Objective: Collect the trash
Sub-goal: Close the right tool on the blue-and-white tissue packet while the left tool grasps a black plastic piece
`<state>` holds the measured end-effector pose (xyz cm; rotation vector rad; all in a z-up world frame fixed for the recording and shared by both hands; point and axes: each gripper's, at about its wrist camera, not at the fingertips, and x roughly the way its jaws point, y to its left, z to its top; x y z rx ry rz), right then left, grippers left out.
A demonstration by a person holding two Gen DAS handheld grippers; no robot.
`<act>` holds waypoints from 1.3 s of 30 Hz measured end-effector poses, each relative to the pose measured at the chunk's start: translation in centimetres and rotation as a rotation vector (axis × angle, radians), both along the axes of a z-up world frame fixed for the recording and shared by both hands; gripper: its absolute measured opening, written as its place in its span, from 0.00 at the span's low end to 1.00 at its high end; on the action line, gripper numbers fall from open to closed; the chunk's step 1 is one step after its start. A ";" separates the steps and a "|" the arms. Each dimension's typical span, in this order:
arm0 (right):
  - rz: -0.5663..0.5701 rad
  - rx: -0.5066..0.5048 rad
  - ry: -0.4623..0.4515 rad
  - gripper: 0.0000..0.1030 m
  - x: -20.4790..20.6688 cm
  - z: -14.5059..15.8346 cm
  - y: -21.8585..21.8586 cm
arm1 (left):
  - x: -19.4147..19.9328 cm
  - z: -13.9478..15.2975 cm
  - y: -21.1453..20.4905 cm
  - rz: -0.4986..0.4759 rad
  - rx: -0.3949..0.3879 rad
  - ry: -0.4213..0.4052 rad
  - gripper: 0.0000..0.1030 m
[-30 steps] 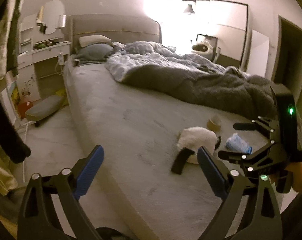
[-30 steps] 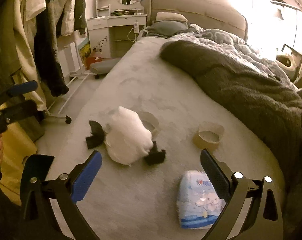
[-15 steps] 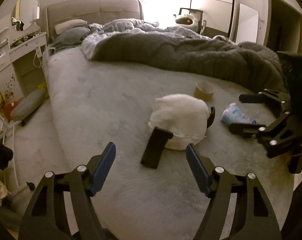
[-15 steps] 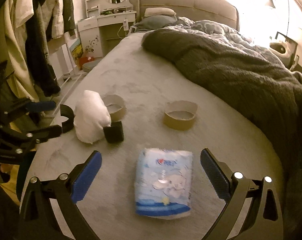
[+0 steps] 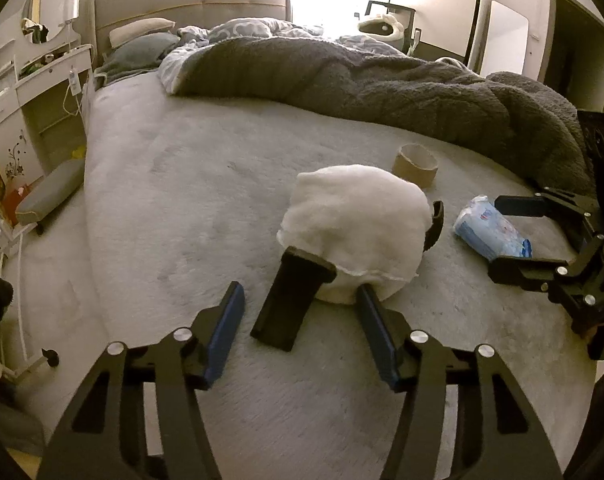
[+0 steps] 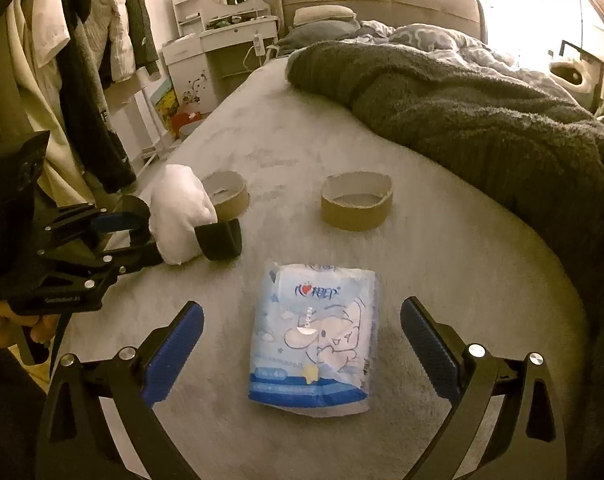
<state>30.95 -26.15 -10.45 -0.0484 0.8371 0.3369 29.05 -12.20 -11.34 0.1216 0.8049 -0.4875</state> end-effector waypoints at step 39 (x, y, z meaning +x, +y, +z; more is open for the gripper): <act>0.050 -0.015 0.058 0.50 -0.2 2.3 2.2 | -1.7 1.1 0.8 -0.018 0.038 0.072 0.22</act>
